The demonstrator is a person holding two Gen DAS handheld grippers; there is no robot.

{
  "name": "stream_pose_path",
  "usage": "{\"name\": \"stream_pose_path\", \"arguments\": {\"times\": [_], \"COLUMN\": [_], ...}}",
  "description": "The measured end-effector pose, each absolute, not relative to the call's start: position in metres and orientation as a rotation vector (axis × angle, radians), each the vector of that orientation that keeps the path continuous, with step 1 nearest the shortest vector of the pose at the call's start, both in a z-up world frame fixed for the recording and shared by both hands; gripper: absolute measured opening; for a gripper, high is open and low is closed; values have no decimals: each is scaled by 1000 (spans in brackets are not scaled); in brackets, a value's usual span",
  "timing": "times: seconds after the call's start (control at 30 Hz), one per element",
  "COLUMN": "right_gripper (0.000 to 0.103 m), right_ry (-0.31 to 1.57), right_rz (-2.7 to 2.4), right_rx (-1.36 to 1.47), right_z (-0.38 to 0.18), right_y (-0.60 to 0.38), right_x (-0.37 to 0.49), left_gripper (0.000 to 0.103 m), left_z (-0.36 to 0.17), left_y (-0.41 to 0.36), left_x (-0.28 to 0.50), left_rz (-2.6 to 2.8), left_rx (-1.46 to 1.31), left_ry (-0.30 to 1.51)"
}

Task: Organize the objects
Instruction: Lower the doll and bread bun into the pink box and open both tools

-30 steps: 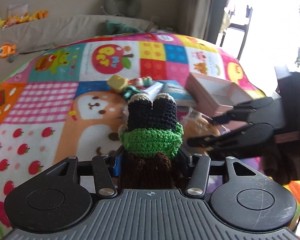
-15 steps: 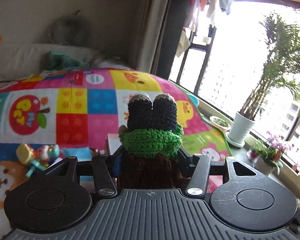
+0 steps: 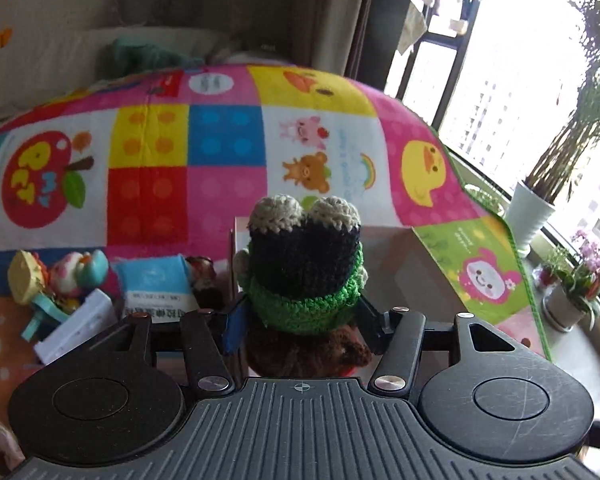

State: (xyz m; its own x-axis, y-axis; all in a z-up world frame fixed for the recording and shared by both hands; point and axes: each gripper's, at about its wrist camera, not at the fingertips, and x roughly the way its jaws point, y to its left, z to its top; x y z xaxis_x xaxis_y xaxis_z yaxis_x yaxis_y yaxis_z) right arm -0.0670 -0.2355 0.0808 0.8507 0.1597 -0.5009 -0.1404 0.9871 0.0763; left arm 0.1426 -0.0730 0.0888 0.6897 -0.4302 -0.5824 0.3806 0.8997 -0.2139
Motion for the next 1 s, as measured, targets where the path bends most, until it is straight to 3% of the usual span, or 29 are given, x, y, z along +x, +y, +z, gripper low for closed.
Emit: {"name": "stream_pose_path", "arguments": {"times": [0.2,0.37,0.5,0.7,0.87,1.0], "right_gripper": [54,54,54,54,54,55], "right_ry": [530,500,544,612,704,844], "right_rz": [54,-31,-58,-18,-128,41], "right_rx": [90,54,48,145,27,226], "right_z": [102,113,110,99,67,40], "right_y": [-248,-256,-261,-260,-241,-241], "right_x": [-1,14,24,59,114,128], "left_gripper": [61,53,53,51,51,51], "left_z": [81,97,118,124,107,84], "left_y": [-85,-75,-70,-28,26,70], "left_x": [132,119,143,116,57,28], "left_rz": [-609,-549,-504,-493,-447,-365], "left_rx": [55,-15,-105,-164,-147,-139], "left_ry": [694,436,458,437,430,468]}}
